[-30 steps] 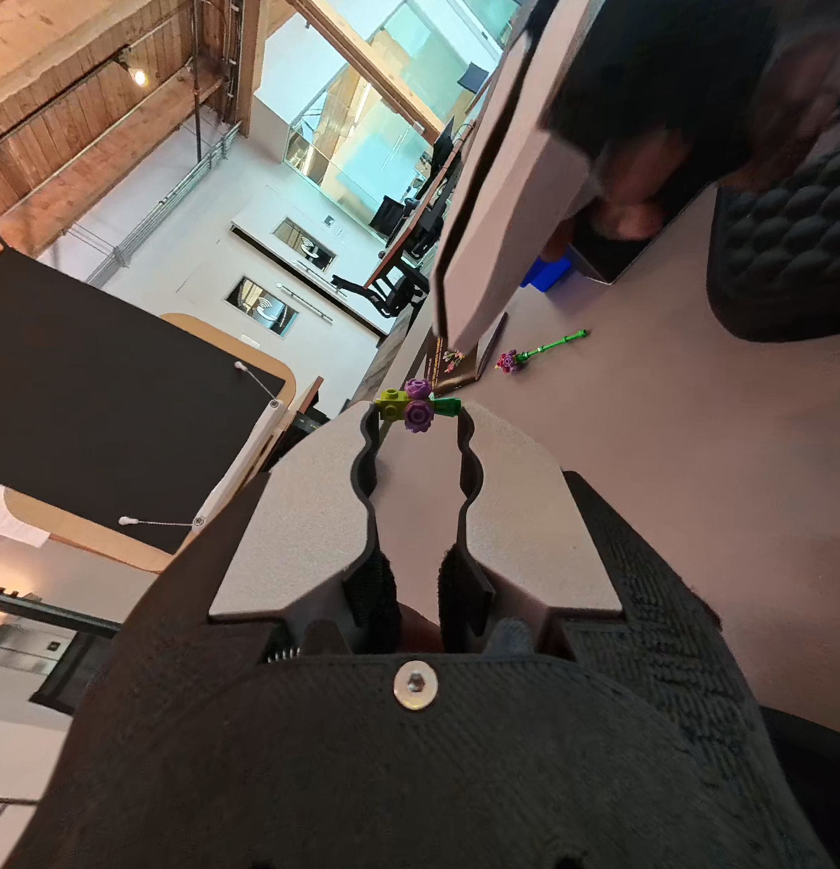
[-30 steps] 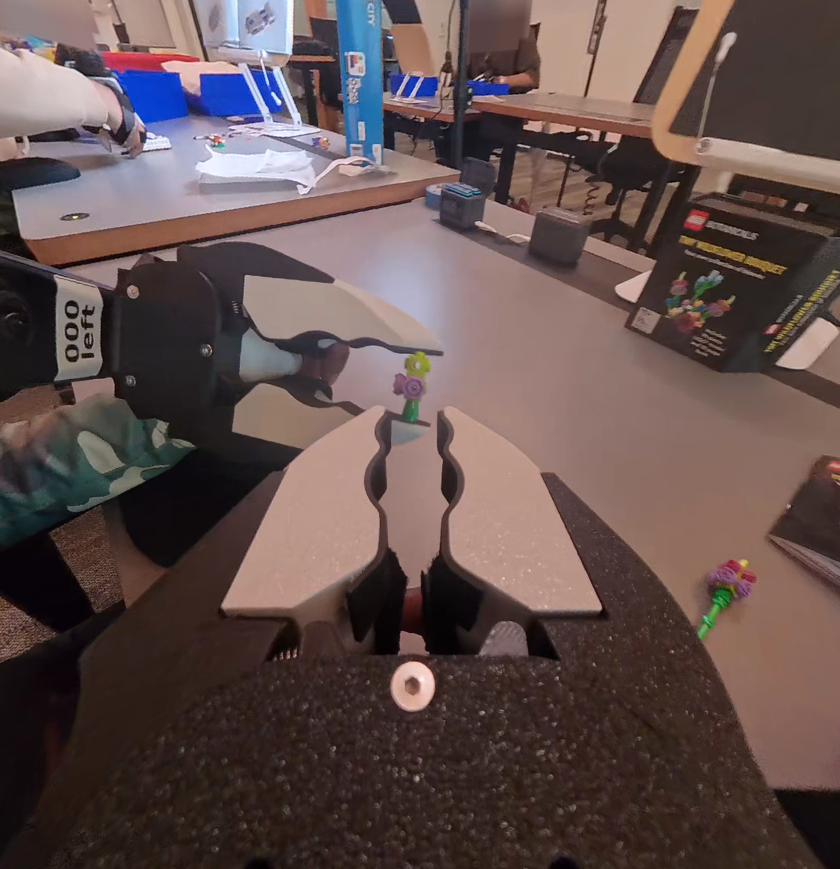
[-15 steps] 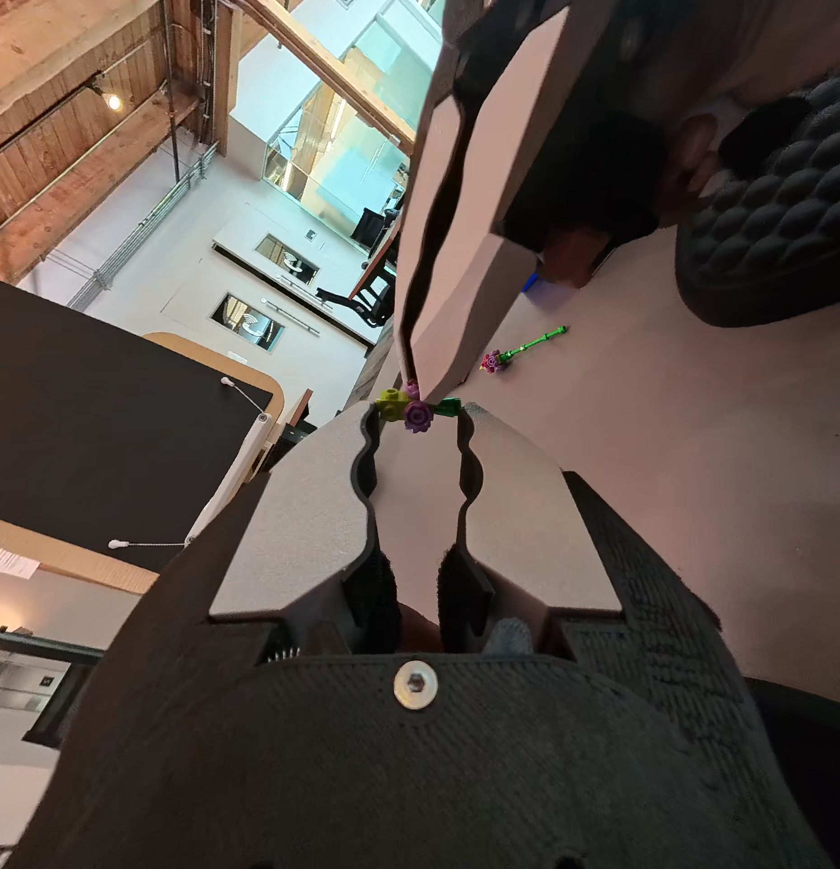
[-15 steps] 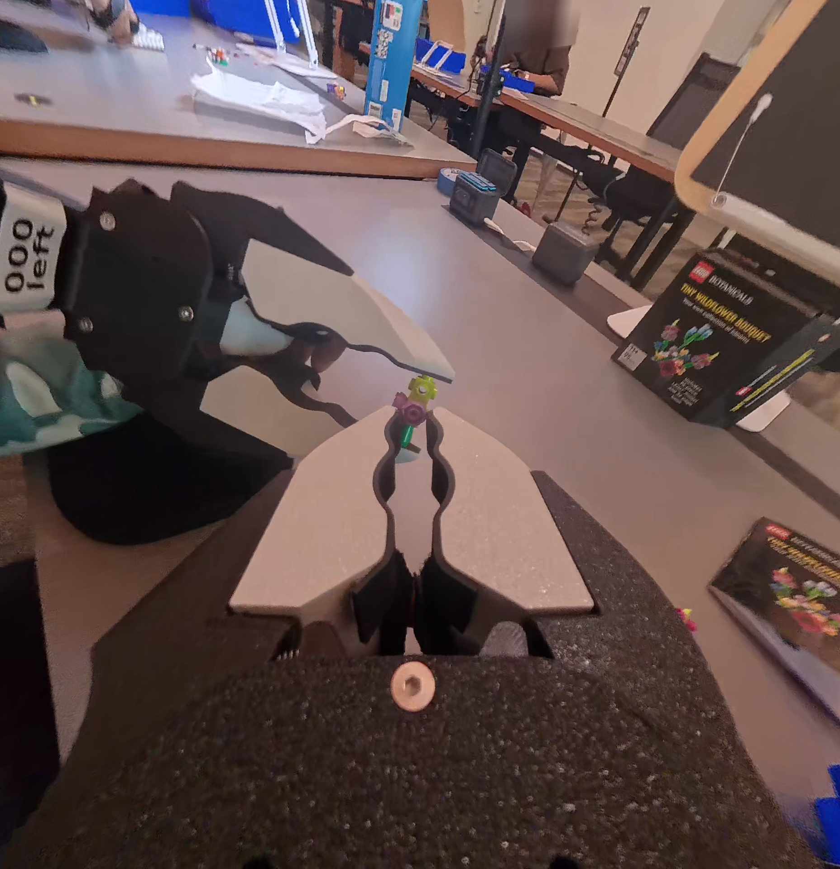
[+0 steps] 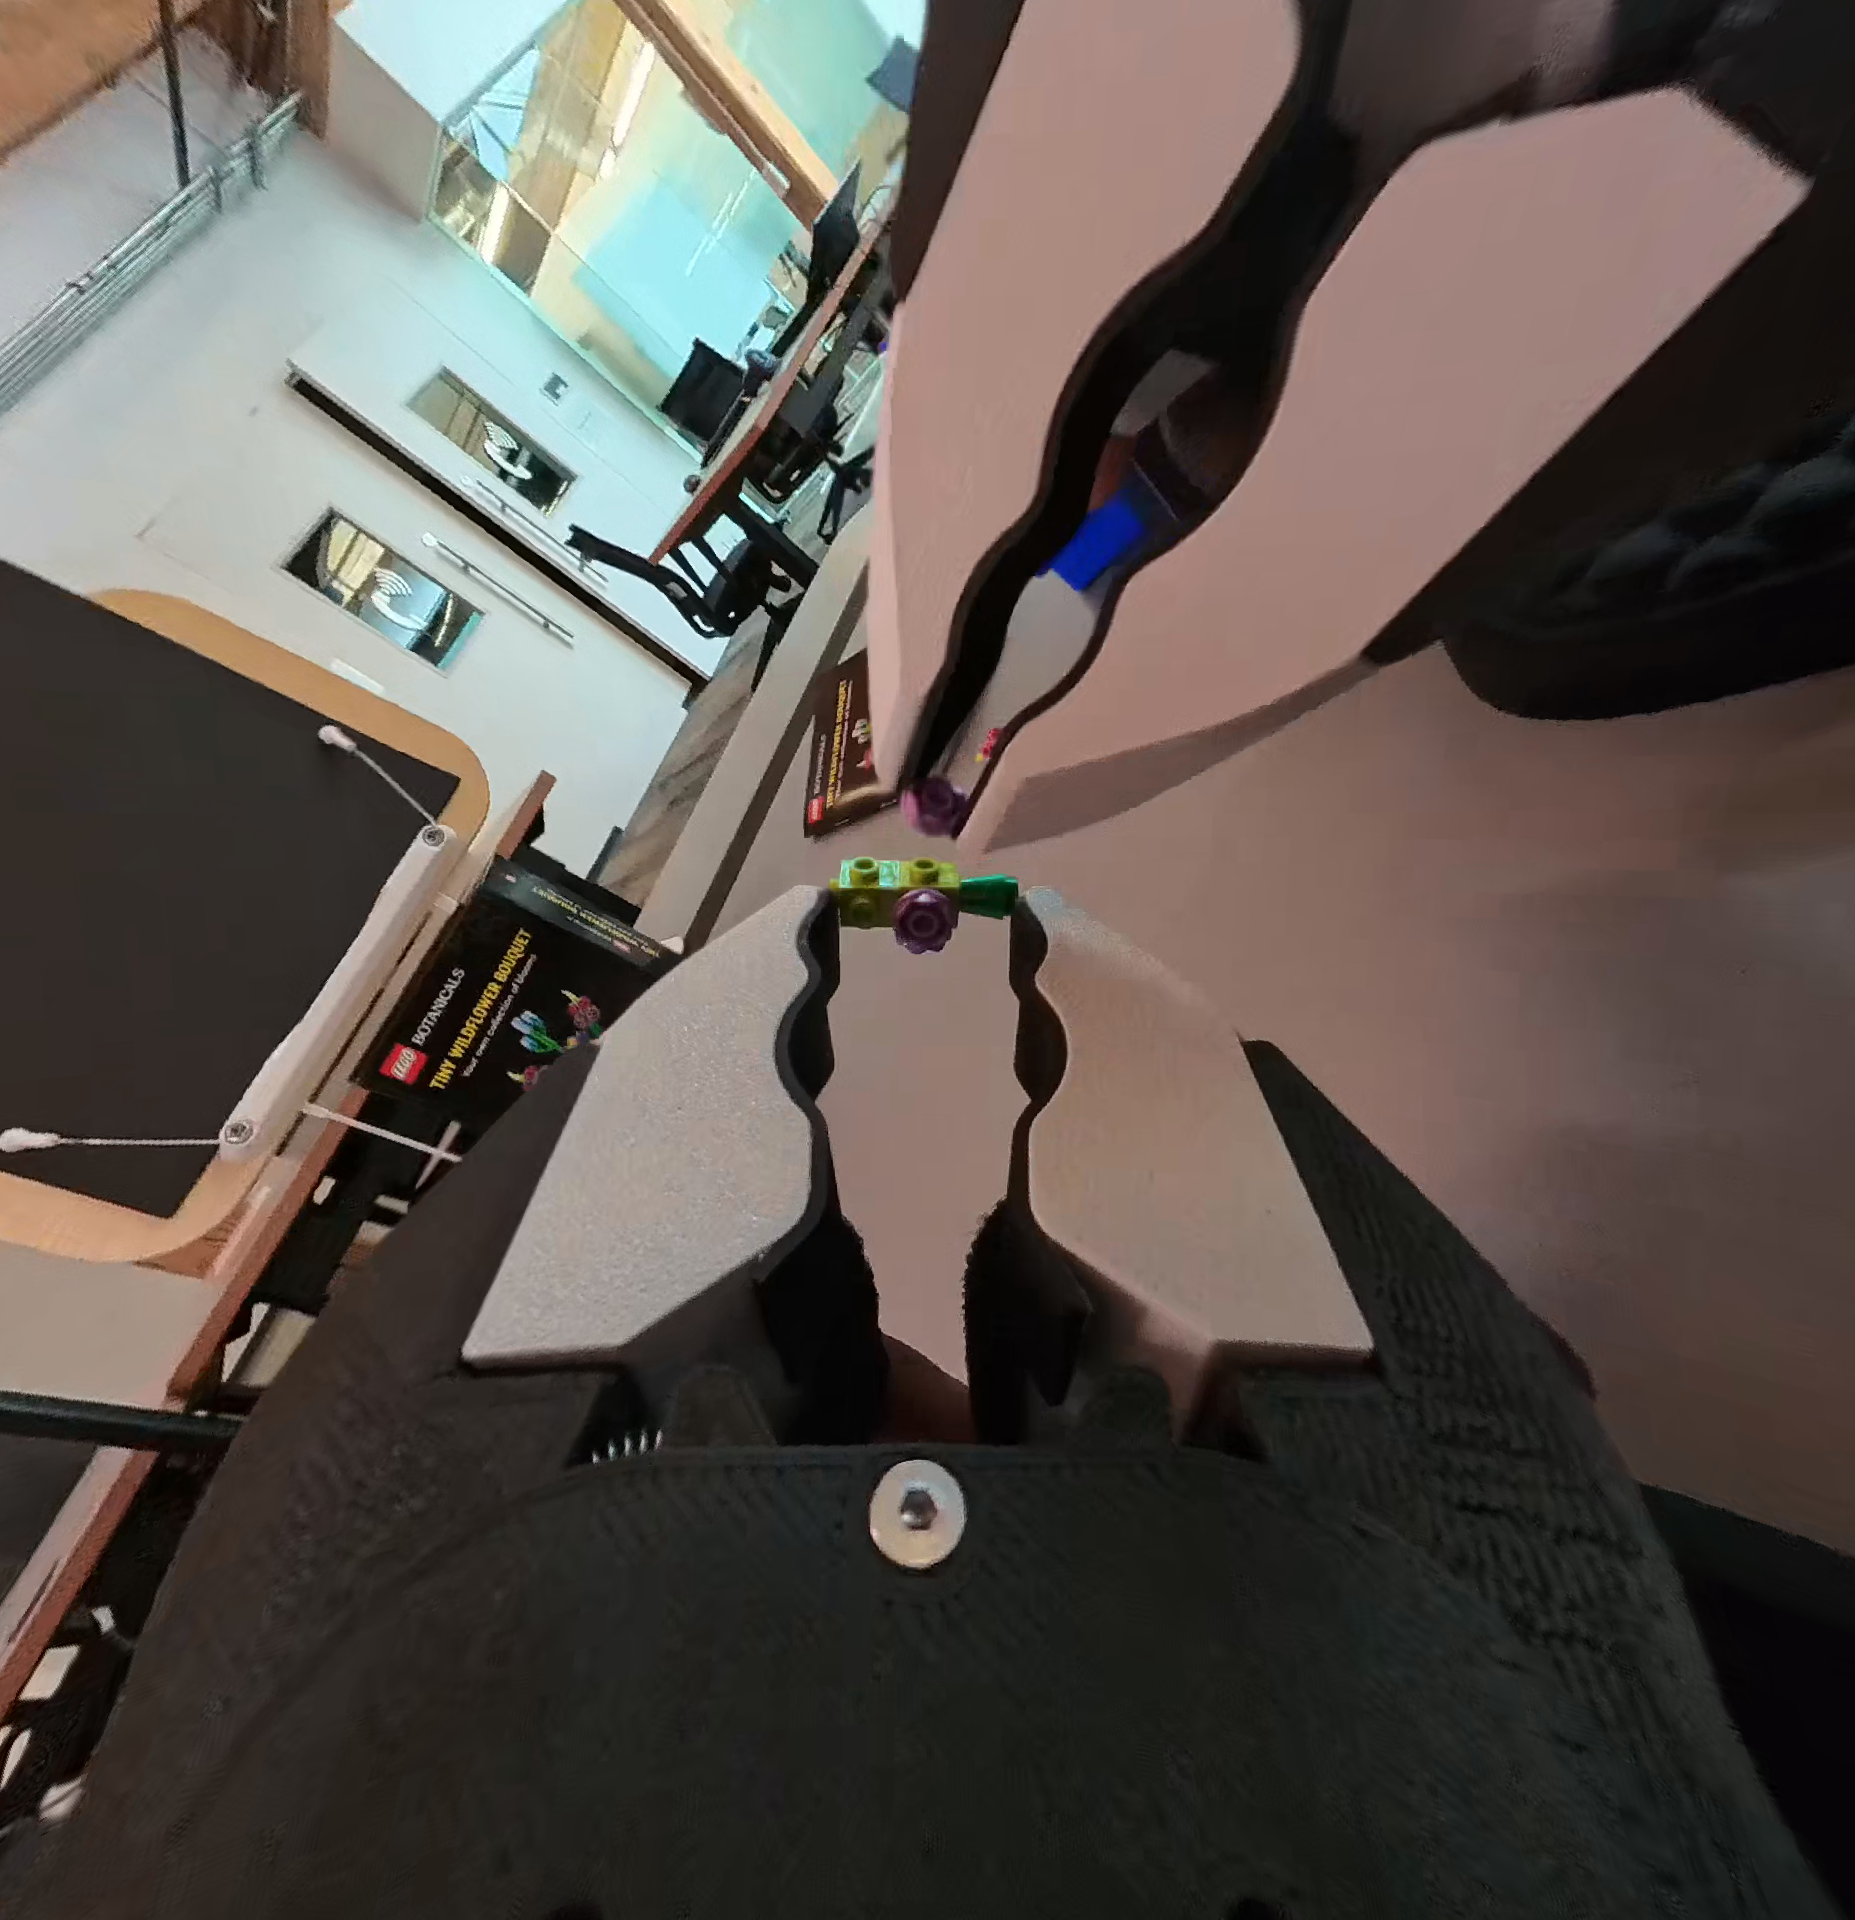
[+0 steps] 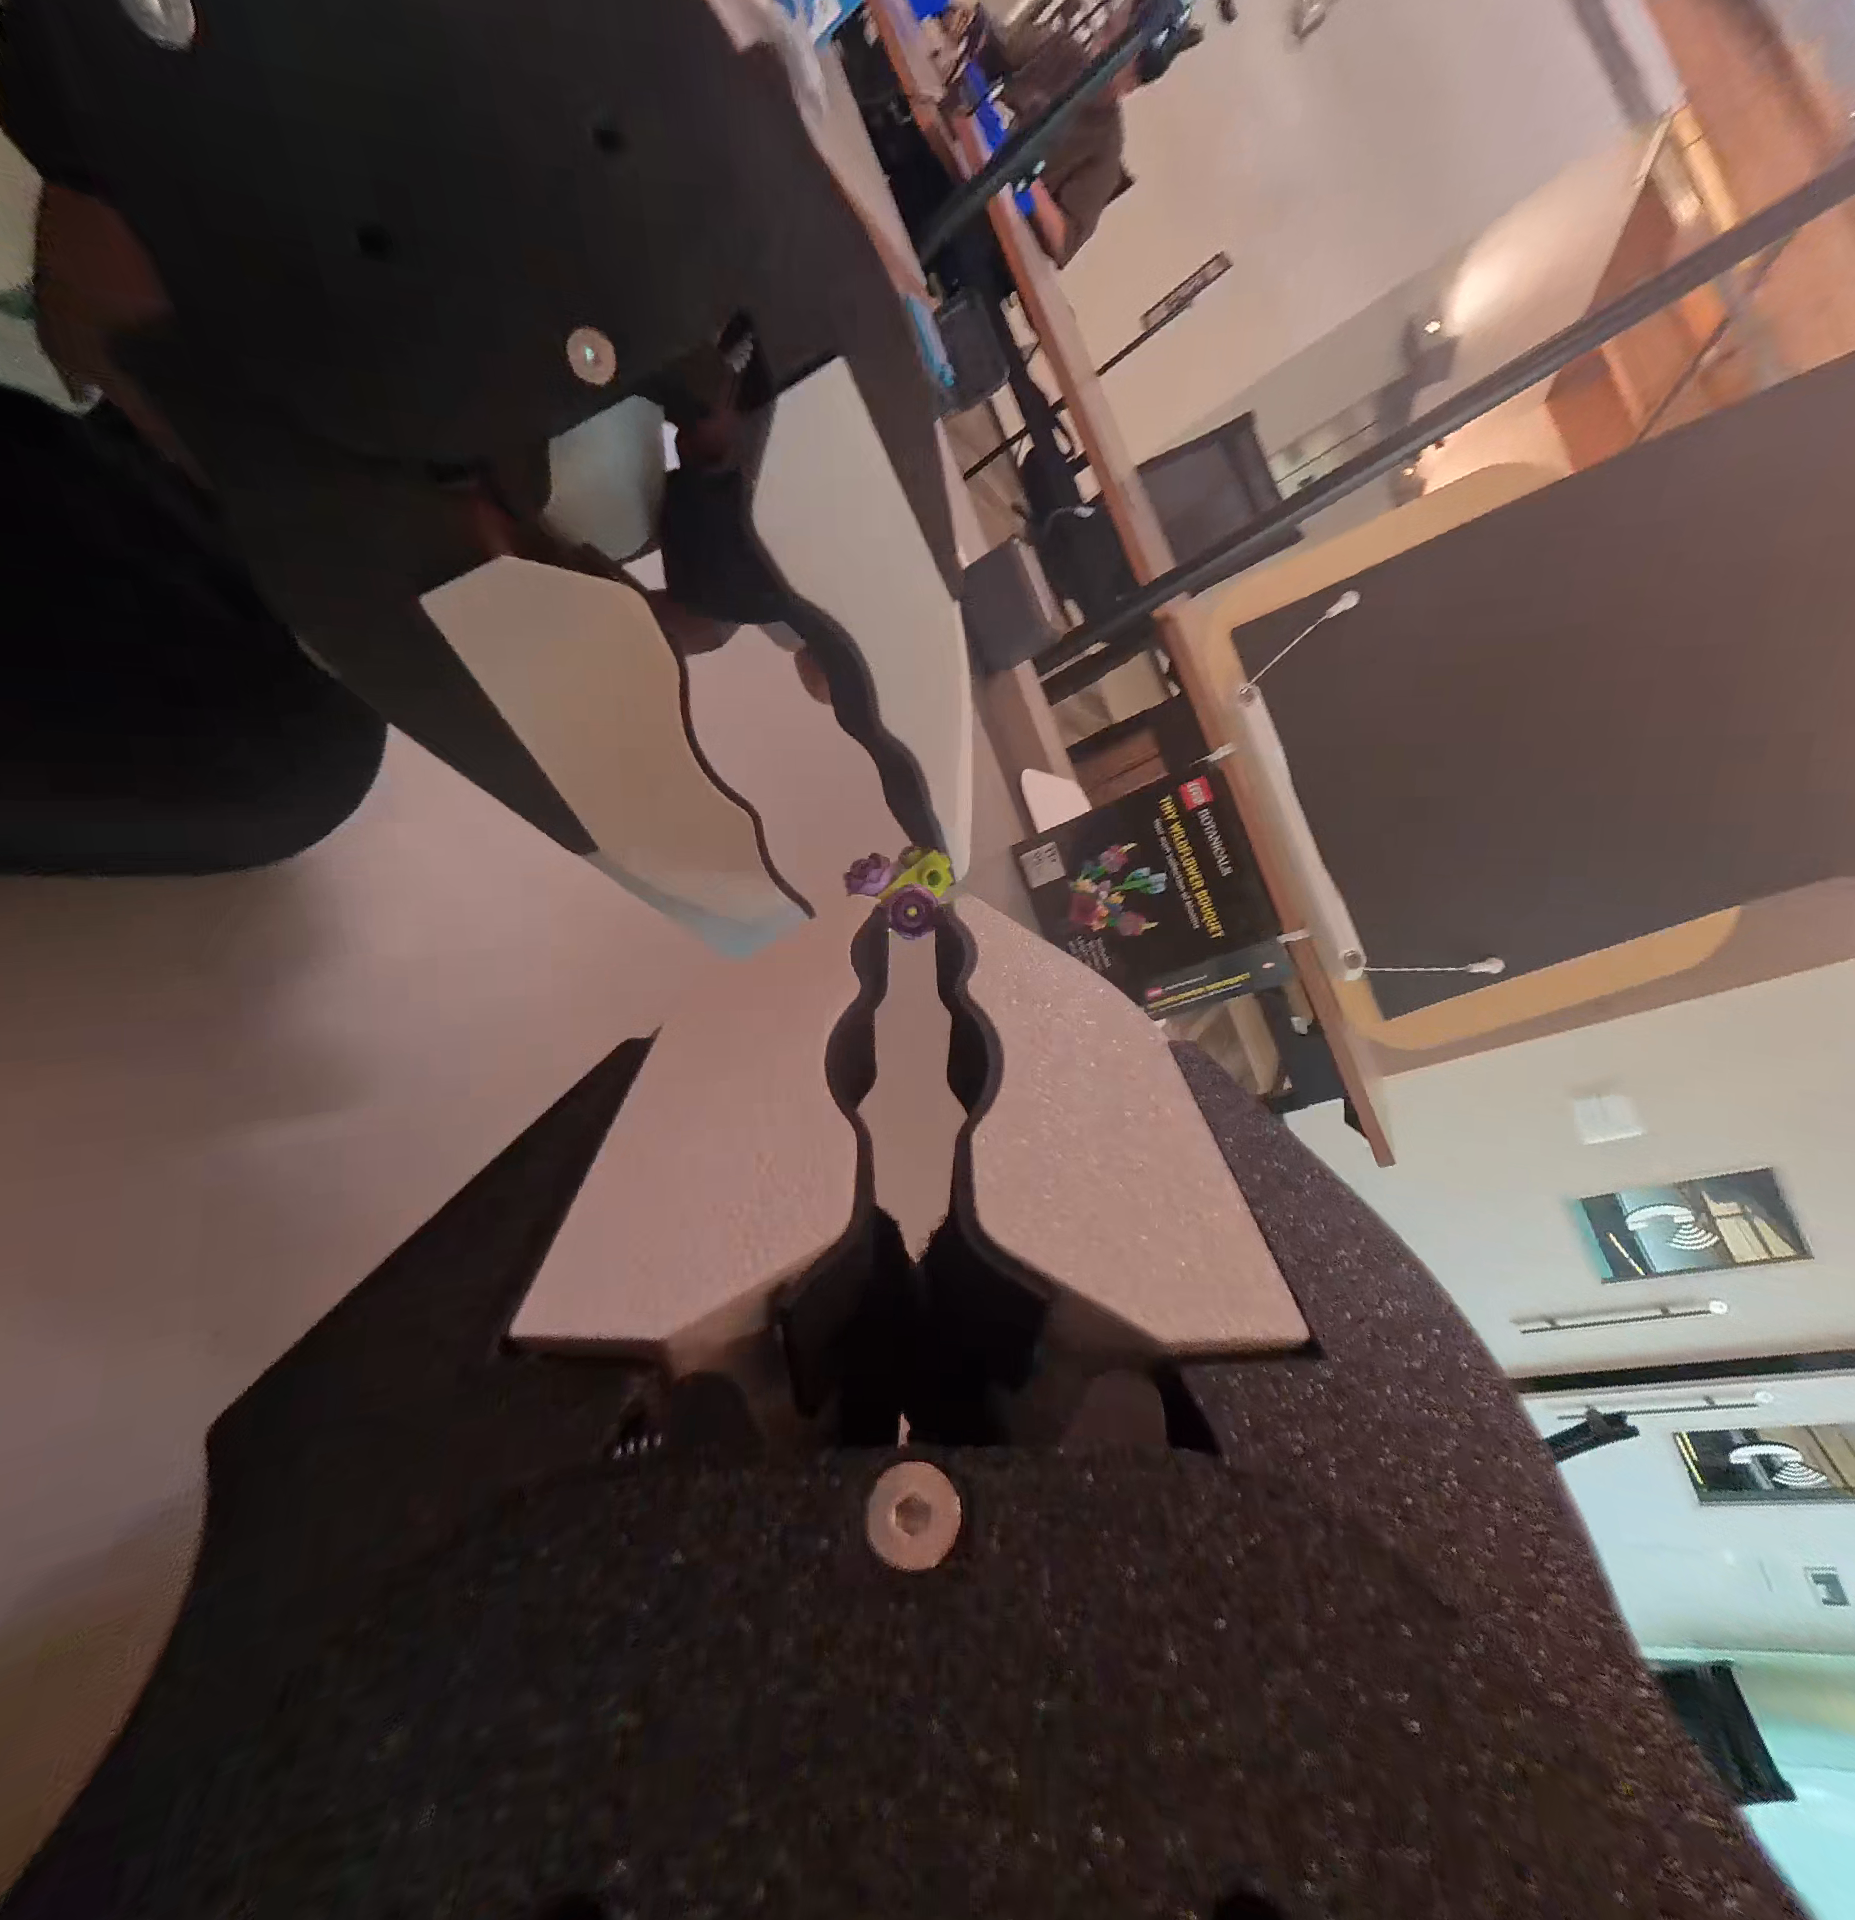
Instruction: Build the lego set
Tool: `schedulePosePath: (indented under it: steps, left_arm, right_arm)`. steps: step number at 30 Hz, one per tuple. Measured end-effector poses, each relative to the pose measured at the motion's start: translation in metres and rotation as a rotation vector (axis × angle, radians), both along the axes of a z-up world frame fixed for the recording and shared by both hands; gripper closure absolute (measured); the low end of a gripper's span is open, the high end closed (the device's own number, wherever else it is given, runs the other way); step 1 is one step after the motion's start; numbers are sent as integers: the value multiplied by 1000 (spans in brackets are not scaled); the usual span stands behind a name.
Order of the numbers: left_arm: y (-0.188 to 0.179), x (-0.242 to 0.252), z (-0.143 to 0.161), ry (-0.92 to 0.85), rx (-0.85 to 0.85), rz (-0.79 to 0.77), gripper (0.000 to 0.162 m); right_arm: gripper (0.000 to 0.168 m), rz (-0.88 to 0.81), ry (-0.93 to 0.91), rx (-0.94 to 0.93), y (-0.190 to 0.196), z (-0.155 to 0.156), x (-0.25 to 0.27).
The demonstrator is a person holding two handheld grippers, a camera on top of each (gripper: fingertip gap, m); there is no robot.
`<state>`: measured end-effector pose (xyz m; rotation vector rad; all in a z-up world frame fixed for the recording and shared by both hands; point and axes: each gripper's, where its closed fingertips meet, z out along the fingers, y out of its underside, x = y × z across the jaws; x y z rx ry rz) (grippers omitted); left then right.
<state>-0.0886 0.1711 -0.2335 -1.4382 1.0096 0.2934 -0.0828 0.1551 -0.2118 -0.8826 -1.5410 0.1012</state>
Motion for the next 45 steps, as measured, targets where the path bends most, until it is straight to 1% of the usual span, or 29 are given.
schedulePosePath:
  steps: [1, 3, 5, 8, 11, 13, 15, 18, 19, 22, 24, 26, 28, 30, 32, 33, 35, 36, 37, 41, 42, 43, 45]
  left_arm:
    - [1, -2, 1, -8, 5, 10, 130]
    - [2, -4, 3, -21, 9, 23, 130]
    - [2, -3, 4, -18, 19, 17, 130]
    - [0, 0, 7, -23, 40, 0, 130]
    - [0, 1, 8, -23, 44, -5, 130]
    - [0, 3, 9, -23, 52, -12, 130]
    - [0, 3, 9, -22, 52, -13, 130]
    - [1, 3, 9, -18, 60, -9, 130]
    - [1, 3, 9, -18, 60, -9, 130]
    - [1, 3, 10, -21, 62, -7, 130]
    - [1, 3, 11, -26, 64, -8, 130]
    - [1, 3, 11, -33, 61, -7, 130]
    - [2, 2, 11, -32, 62, -1, 130]
    - [2, 1, 11, -27, 67, 6, 130]
    - [2, 2, 12, -27, 67, 7, 130]
    - [3, 2, 11, -27, 65, 8, 130]
    - [3, 2, 10, -17, 64, 9, 130]
    - [3, 2, 10, -11, 64, 11, 130]
    - [3, 3, 10, -6, 64, 12, 130]
    - [3, 3, 9, 5, 65, 11, 130]
    - [3, 3, 9, 4, 65, 9, 130]
    - [3, 3, 10, 1, 67, 10, 130]
    - [0, 3, 13, -26, 78, -14, 130]
  right_arm:
    - [159, 13, 31, -16, -2, 4, 0]
    - [159, 47, 111, -139, -5, 11, 3]
    - [159, 8, 198, -250, 8, 22, 16]
    - [159, -191, 312, -302, 50, 43, 58]
    - [159, -484, 354, -313, 100, 57, 123]
    - [159, -657, 348, -369, 125, 54, 162]
    - [158, -775, 311, -469, 141, 39, 187]
    - [140, -820, 275, -559, 147, 23, 197]
    - [137, -819, 275, -558, 147, 22, 198]
    - [137, -825, 262, -537, 146, 21, 198]
    - [135, -801, 269, -541, 144, 22, 195]
    - [135, -697, 317, -566, 134, 30, 178]
    - [139, -480, 356, -648, 109, 37, 143]
    - [138, -265, 372, -780, 77, 37, 104]
    - [137, -63, 349, -908, 41, 31, 66]
    - [136, 0, 325, -954, 27, 24, 49]
    - [137, 46, 297, -968, 11, 12, 24]
    - [141, 37, 303, -946, 10, 9, 15]
    - [142, 25, 301, -930, 10, 6, 8]
    - [140, -6, 216, -952, 7, -12, -12]
    - [149, -12, 210, -945, 8, -14, -14]
    - [153, 9, 222, -946, 7, -13, -16]
    - [153, 66, 252, -1015, 4, -10, -17]
